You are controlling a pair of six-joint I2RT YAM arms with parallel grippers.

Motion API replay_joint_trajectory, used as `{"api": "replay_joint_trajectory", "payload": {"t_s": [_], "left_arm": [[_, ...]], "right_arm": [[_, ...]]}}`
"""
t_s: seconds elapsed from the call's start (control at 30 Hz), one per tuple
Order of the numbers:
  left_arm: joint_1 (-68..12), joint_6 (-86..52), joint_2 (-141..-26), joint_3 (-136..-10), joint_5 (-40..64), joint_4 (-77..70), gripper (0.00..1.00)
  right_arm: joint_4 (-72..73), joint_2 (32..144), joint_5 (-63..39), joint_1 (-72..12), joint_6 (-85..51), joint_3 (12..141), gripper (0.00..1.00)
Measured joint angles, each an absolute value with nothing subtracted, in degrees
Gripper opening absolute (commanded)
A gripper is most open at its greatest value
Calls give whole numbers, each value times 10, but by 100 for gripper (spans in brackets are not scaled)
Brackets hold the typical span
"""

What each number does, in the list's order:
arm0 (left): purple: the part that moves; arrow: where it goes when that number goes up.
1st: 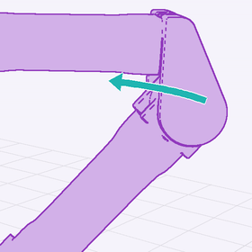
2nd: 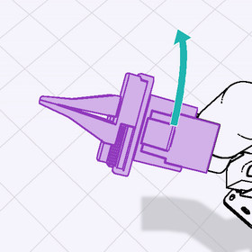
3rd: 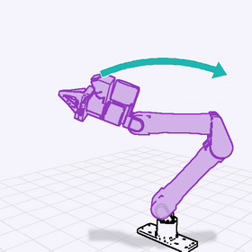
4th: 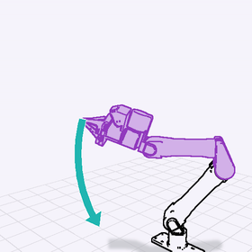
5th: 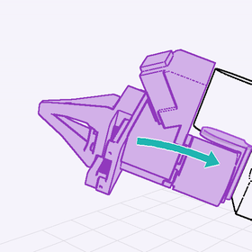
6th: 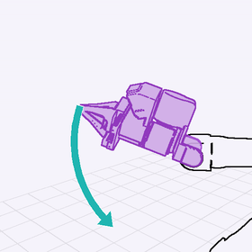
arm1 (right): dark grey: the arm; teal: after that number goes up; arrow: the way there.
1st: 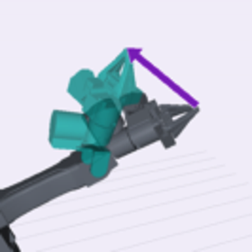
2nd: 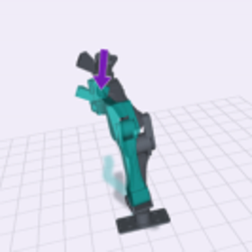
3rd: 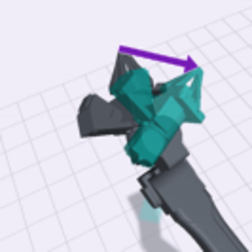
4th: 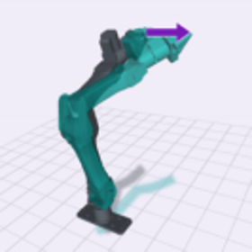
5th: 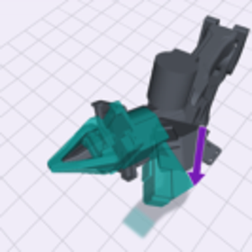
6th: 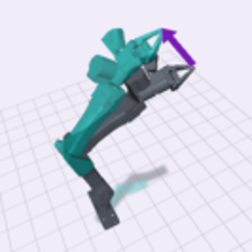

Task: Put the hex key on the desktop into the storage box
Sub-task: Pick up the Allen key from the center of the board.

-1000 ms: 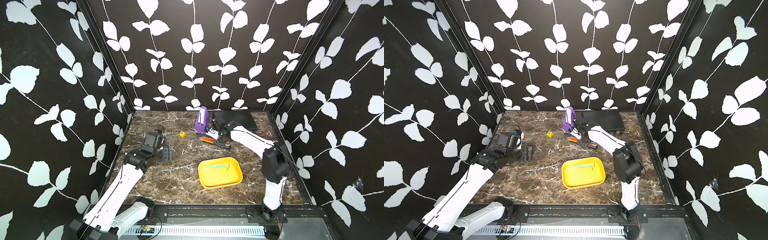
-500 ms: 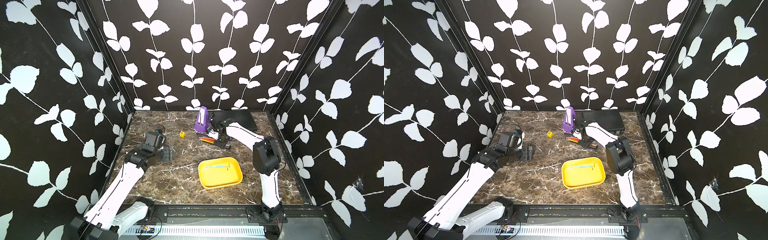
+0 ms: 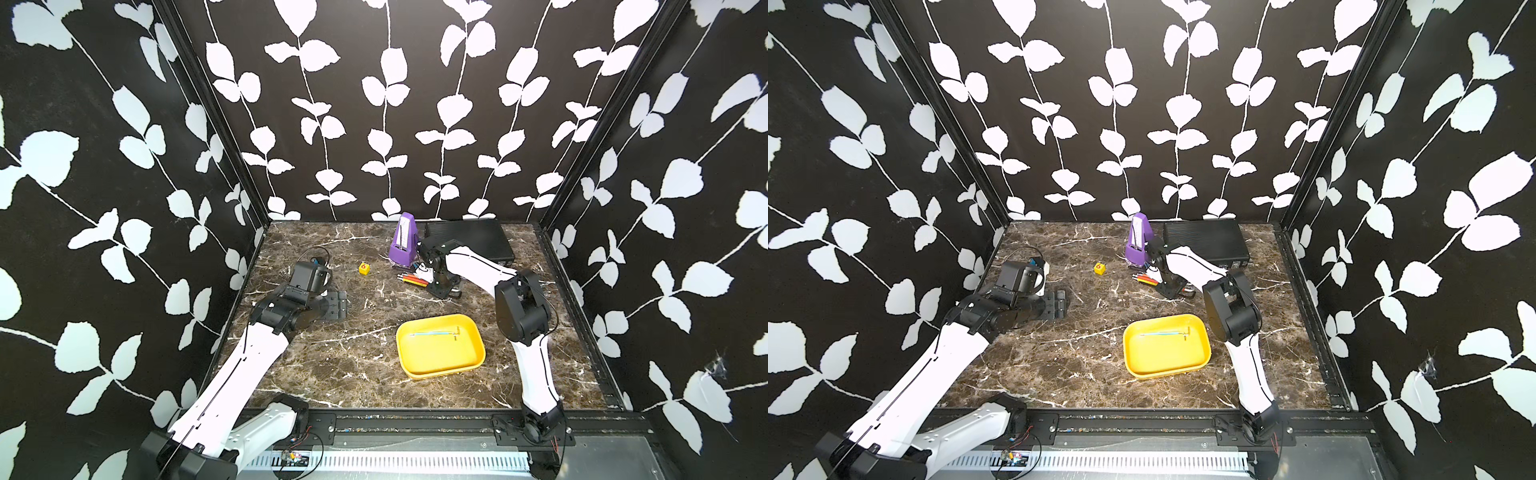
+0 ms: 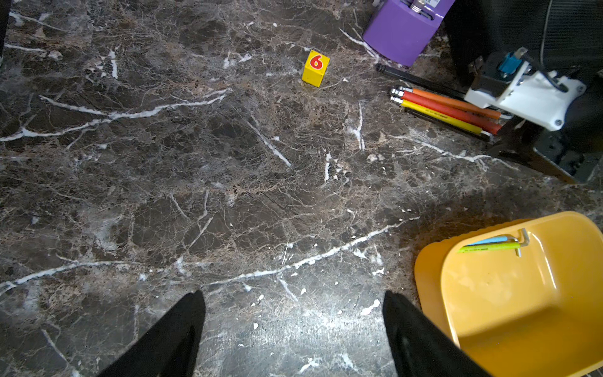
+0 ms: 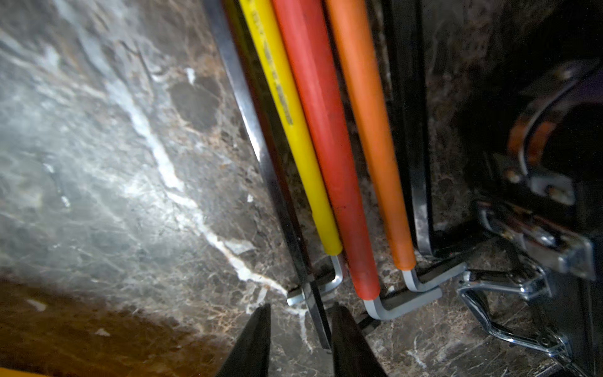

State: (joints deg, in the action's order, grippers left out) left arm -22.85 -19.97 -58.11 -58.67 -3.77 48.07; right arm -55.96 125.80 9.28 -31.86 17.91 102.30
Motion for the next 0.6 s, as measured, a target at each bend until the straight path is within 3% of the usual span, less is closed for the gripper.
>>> {"api": "replay_joint_trajectory", "payload": {"t_s": [0.6], "left_arm": [[-229, -210, -581, -589, -36, 481, 86]], "right_arm": [[-558, 1269, 96, -320, 171, 1023, 23]]}}
